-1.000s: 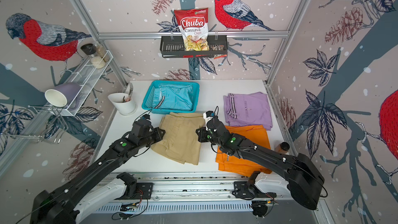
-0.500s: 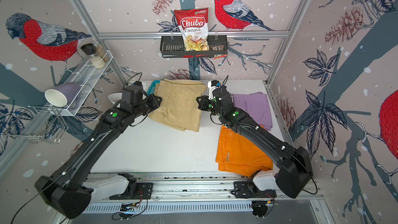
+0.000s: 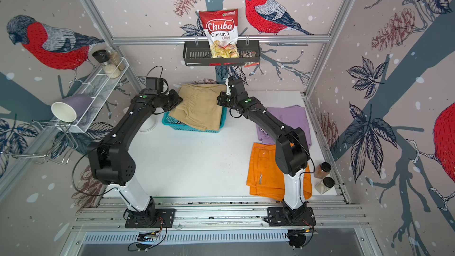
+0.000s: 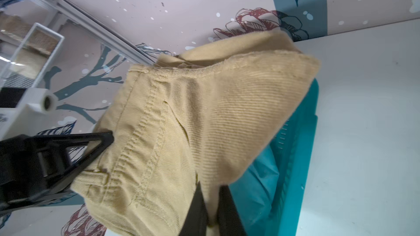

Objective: Put the folded long pants in the basket
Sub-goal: Place the long pant in the basket.

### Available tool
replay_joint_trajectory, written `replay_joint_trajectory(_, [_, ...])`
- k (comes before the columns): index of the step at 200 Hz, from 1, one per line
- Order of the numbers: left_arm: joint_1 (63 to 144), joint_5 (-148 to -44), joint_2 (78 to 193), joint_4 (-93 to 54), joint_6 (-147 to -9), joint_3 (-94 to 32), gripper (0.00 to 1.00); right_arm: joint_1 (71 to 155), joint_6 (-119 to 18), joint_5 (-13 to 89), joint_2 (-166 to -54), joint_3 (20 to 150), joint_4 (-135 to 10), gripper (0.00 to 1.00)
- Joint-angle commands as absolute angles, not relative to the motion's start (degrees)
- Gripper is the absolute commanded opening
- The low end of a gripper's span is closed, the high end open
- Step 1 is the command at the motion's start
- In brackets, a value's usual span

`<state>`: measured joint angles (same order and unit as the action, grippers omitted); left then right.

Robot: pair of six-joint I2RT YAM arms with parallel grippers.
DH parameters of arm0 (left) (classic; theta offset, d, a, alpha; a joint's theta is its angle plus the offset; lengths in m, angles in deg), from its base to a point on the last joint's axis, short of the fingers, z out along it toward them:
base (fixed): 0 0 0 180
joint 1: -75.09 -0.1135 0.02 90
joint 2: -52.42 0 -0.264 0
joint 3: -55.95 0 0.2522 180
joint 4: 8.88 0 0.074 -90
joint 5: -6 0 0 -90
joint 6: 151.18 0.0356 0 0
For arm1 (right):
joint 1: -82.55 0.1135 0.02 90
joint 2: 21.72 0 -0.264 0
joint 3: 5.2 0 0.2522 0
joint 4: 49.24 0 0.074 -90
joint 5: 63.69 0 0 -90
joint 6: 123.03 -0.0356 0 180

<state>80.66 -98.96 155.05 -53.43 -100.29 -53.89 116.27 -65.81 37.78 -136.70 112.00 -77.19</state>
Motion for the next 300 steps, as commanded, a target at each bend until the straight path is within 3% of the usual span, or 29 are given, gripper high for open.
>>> replay_joint_trajectory(1, [79.71,-97.89,157.66,-54.06,-97.46,-56.51,0.00,116.21,-64.01,37.08,-141.39,117.29,-78.81,0.00])
replay_joint_trajectory(25, [77.45,-98.77,159.56,-52.95,-97.80,-56.12,0.00,116.30,-62.69,37.41,-148.25,124.87,-82.65,0.00])
replay_joint_trajectory(92, [74.65,-103.05,166.00,-49.78,-98.23,-52.88,0.00,114.68,-63.67,38.84,-160.45,129.26,-84.42,0.00])
replay_joint_trajectory(164, [74.25,-100.74,170.87,-51.19,-96.31,-55.47,0.00,113.86,-63.02,37.96,-161.32,129.92,-85.83,0.00])
replay_joint_trajectory(180, [74.15,-100.78,172.93,-52.35,-96.50,-57.11,0.00,113.98,-62.67,37.92,-160.76,129.44,-85.82,0.07])
replay_joint_trajectory(194, [74.10,-100.10,174.11,-54.12,-96.82,-58.58,0.00,113.85,-62.57,37.90,-160.42,128.93,-85.89,0.20])
replay_joint_trajectory(208, [74.04,-98.88,173.42,-55.64,-98.44,-58.67,0.36,113.87,-62.63,38.60,-159.47,128.33,-86.11,0.30])
replay_joint_trajectory(225, [74.12,-102.91,169.29,-51.71,-101.72,-54.64,0.59,114.10,-63.22,38.86,-156.55,126.80,-85.50,0.48])
replay_joint_trajectory(251, [75.18,-105.66,159.41,-46.12,-106.63,-47.97,0.66,114.67,-62.84,35.72,-150.77,126.07,-86.45,0.71])
replay_joint_trajectory(262, [75.79,-103.73,155.48,-47.00,-106.96,-47.14,0.78,114.85,-62.61,33.82,-148.53,126.14,-87.76,0.75])
replay_joint_trajectory(294, [80.64,-97.76,142.03,-51.79,-107.15,-44.08,0.80,114.83,-61.91,28.39,-140.78,124.57,-92.40,0.83])
replay_joint_trajectory(300, [82.95,-96.12,139.05,-52.32,-107.43,-42.70,0.87,114.77,-62.00,27.24,-138.80,123.52,-92.85,0.84])
